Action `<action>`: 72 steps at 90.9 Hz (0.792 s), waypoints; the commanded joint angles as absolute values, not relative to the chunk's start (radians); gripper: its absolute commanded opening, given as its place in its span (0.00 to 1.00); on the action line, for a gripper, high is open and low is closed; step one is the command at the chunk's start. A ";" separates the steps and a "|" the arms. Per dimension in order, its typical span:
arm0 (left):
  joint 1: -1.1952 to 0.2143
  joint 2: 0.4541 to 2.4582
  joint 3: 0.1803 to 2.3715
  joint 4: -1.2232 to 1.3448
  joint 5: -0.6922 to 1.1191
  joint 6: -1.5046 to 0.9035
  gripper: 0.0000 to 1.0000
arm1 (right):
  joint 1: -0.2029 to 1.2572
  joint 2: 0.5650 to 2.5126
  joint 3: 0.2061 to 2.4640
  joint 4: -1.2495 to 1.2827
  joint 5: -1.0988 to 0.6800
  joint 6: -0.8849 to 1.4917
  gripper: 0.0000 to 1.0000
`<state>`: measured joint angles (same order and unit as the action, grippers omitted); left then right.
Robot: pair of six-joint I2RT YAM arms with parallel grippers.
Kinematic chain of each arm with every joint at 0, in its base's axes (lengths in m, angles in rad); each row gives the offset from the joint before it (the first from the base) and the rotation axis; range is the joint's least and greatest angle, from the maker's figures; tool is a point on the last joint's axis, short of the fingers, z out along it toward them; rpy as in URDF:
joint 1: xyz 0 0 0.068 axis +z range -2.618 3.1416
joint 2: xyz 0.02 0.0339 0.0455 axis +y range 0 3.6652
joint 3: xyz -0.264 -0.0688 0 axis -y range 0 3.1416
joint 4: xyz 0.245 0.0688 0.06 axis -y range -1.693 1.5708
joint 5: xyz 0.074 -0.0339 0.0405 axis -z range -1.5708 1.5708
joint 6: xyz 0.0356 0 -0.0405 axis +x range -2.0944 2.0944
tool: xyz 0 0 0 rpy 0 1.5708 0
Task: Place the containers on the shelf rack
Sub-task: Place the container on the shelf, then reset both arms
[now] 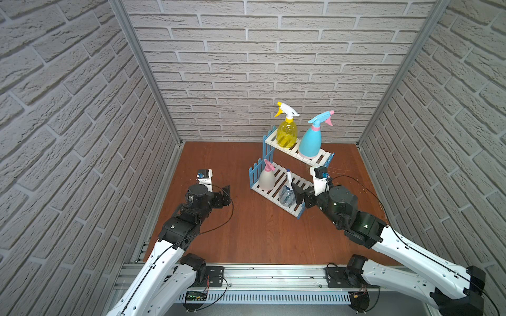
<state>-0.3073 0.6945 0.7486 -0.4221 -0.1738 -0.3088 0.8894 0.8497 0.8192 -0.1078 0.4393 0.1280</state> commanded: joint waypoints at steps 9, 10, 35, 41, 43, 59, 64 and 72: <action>-0.201 0.710 0.759 -0.345 -0.270 -0.342 0.98 | 0.825 0.783 0.842 -0.181 0.495 0.086 0.99; -0.191 0.710 0.757 -0.338 -0.269 -0.346 0.98 | 0.817 0.780 0.843 -0.184 0.497 0.088 0.99; 0.058 0.708 0.605 -0.169 -0.367 -0.495 0.98 | 0.431 0.689 0.712 -0.144 0.383 0.205 0.98; 0.106 0.717 0.536 -0.084 -0.406 -0.503 0.98 | 0.331 0.701 0.670 -0.095 0.336 0.245 0.99; 0.122 0.733 0.512 -0.052 -0.435 -0.502 0.98 | 0.288 0.710 0.656 -0.082 0.324 0.261 0.99; 0.170 0.901 0.397 0.230 -0.452 -0.405 0.98 | 0.091 0.829 0.528 0.119 0.243 0.351 0.99; 0.170 0.978 0.389 0.300 -0.426 -0.370 0.98 | 0.072 0.875 0.481 0.192 0.255 0.343 0.99; 0.165 1.082 0.380 0.398 -0.382 -0.318 0.98 | 0.050 0.947 0.436 0.275 0.278 0.322 0.98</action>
